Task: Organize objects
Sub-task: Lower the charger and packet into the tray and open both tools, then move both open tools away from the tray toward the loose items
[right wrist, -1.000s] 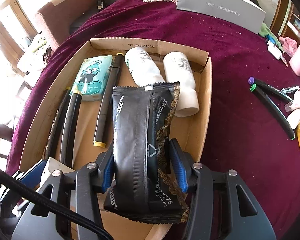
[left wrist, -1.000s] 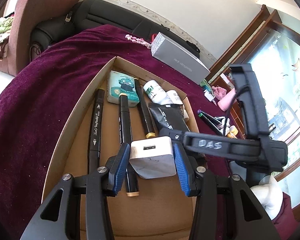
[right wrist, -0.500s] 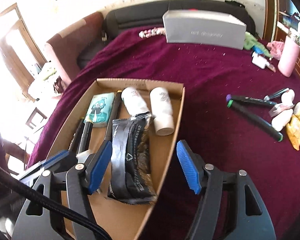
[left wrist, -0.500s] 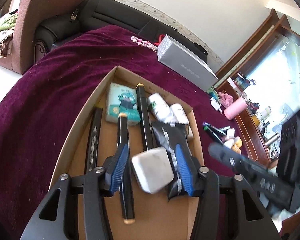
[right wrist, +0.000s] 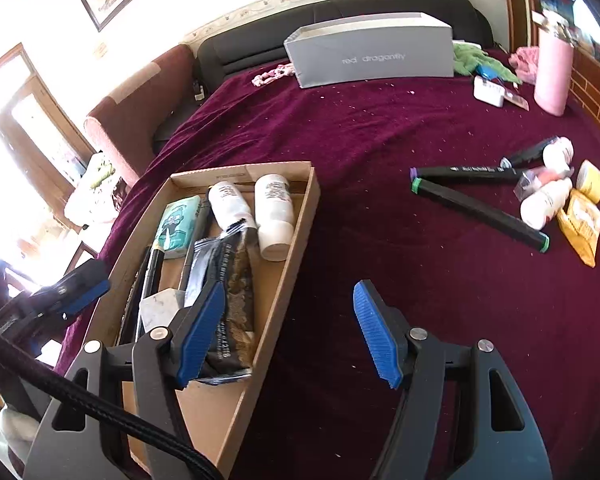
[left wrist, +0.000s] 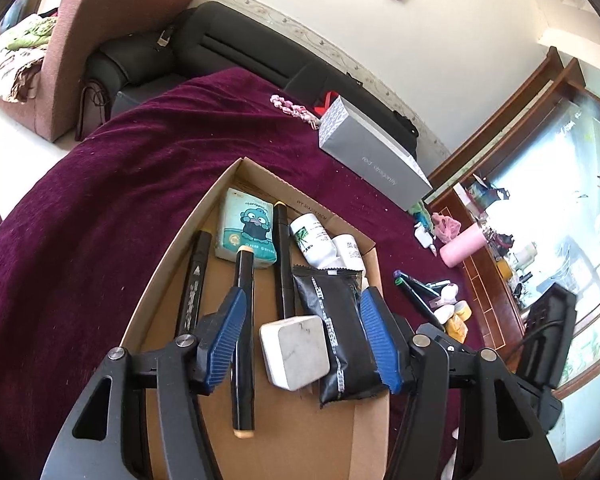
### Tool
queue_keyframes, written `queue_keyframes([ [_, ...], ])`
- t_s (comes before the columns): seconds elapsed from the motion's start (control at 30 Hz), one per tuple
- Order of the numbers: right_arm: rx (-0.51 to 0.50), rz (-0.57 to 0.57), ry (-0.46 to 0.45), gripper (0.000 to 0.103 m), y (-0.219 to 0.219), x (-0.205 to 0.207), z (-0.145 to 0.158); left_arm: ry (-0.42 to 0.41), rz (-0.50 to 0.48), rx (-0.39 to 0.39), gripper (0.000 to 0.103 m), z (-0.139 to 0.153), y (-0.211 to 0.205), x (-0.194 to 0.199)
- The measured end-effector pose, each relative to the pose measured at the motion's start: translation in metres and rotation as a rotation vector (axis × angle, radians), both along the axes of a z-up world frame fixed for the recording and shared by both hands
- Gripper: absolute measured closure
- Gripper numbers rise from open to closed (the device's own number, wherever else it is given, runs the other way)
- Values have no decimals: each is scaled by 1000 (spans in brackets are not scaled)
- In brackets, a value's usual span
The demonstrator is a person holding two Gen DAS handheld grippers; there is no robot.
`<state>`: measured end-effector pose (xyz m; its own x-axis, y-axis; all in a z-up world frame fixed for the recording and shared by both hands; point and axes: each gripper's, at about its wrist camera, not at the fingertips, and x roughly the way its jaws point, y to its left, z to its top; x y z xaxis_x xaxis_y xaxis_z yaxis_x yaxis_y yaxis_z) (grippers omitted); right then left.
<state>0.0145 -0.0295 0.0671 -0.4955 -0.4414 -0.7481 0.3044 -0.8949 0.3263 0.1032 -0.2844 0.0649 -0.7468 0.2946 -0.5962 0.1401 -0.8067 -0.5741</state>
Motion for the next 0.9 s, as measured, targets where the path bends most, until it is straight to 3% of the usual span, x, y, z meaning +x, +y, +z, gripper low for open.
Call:
queue_keyframes([
  [0.33,-79,-96,-39,36,57,-1,-17,-1,-44,-3,49,11,32,8],
  [0.7,-118,-306,-18,33,180,2,-17,-19,-247,-100,49,24,134,-6],
  [0.9,-143,-395,10,32,240,1,-8,-63,-357,-128,49,13,194,-17],
])
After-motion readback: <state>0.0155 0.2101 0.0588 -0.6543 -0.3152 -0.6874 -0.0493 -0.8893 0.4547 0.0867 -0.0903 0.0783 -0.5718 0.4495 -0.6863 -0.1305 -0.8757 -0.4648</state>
